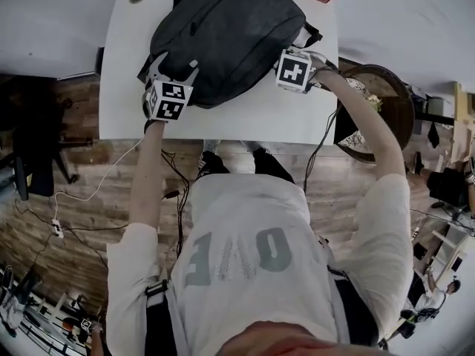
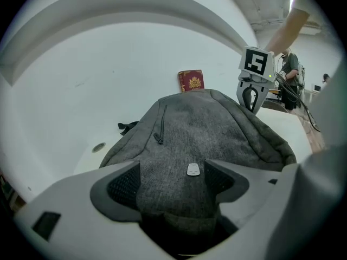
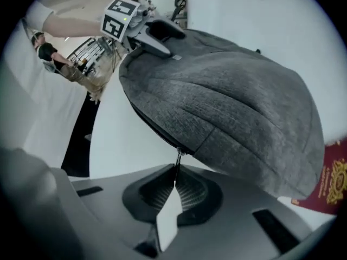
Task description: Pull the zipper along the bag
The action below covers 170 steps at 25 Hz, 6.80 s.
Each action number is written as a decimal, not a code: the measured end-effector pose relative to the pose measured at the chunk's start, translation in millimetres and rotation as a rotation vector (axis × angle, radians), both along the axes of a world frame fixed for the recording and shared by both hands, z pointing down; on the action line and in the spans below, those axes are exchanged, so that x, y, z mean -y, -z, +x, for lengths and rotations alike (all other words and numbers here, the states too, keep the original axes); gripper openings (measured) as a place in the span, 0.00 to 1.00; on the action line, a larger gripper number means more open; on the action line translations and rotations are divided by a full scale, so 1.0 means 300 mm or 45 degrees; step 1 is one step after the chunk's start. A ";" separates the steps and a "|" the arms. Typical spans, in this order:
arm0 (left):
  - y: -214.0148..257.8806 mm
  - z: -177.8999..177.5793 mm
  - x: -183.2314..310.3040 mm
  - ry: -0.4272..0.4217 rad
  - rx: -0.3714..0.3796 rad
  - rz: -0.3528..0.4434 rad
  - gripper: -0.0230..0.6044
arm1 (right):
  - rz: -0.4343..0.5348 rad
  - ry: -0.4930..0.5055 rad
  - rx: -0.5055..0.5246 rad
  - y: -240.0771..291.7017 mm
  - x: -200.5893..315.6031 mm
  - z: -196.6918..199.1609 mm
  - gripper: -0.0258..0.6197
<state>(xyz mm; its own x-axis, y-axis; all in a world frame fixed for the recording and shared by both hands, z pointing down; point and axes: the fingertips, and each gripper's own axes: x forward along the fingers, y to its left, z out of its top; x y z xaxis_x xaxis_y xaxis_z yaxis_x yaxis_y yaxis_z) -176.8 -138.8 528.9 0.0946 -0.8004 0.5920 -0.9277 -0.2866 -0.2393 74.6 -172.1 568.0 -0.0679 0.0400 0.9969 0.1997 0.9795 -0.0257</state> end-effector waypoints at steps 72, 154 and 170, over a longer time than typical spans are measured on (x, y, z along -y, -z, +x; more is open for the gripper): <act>0.020 0.307 -0.350 0.083 -0.497 -0.290 0.35 | 0.571 -0.221 0.147 0.022 0.124 0.050 0.09; -0.081 0.238 -0.103 -0.557 -0.072 -0.227 0.51 | -0.571 -0.394 0.194 0.108 -0.630 -0.246 0.09; -0.083 0.243 -0.119 -0.595 -0.052 -0.224 0.51 | -0.611 -0.673 0.421 0.114 -0.735 -0.454 0.10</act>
<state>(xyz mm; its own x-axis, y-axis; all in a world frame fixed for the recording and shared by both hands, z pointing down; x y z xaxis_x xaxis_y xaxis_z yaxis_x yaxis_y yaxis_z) -103.9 -103.1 553.7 0.4449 -0.5555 0.7024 -0.6981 -0.7064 -0.1165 -61.7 48.5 533.8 -0.4878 0.3405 0.8038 -0.2187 0.8438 -0.4902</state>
